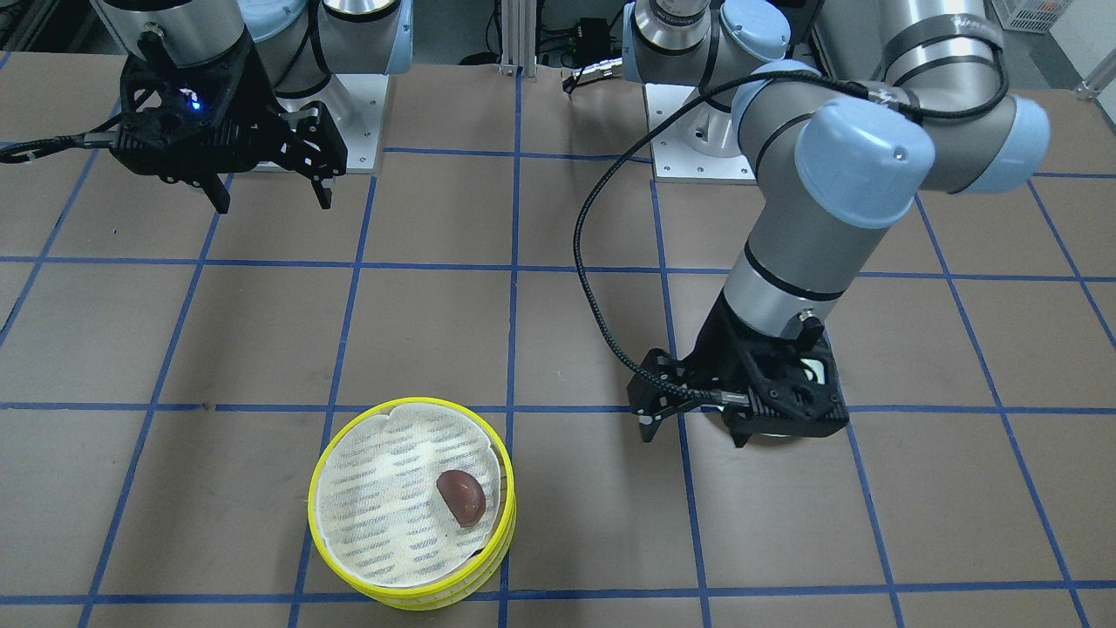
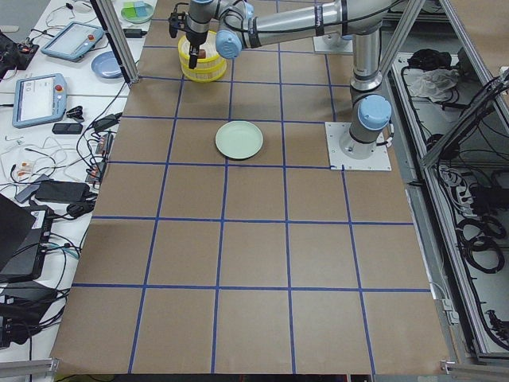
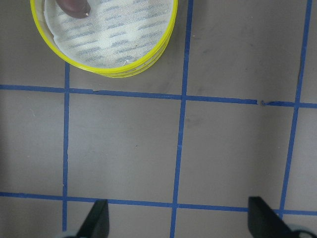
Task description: Stack buns with steamer
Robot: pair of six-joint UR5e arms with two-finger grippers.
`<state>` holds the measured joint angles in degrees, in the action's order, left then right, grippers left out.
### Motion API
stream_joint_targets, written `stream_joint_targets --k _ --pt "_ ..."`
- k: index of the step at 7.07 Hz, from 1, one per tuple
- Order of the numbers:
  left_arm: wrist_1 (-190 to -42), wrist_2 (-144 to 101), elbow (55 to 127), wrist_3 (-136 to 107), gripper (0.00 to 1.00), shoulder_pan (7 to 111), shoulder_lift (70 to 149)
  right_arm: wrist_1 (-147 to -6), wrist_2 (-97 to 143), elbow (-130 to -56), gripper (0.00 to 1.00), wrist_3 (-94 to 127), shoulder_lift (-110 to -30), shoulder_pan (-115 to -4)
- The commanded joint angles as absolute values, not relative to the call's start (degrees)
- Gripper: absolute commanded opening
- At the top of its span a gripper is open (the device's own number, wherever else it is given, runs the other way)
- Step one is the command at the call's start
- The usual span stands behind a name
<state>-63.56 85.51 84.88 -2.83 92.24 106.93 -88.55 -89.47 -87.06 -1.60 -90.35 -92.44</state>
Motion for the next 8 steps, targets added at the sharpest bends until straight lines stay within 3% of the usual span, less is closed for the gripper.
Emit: stream_joint_targets --k 1,3,8 --pt "-80.53 97.43 84.29 2.27 1.0 90.01 101.27 -88.77 -89.65 -87.1 1.0 -1.5 -90.35 -92.37" --pt "-87.87 97.3 84.37 2.29 1.0 88.07 97.14 -89.03 -89.56 -87.27 1.0 -2.11 -90.26 -92.37" --pt "-87.19 90.1 86.48 2.37 1.0 87.89 94.93 -89.21 -89.56 -87.54 1.0 -2.63 -90.26 -92.46"
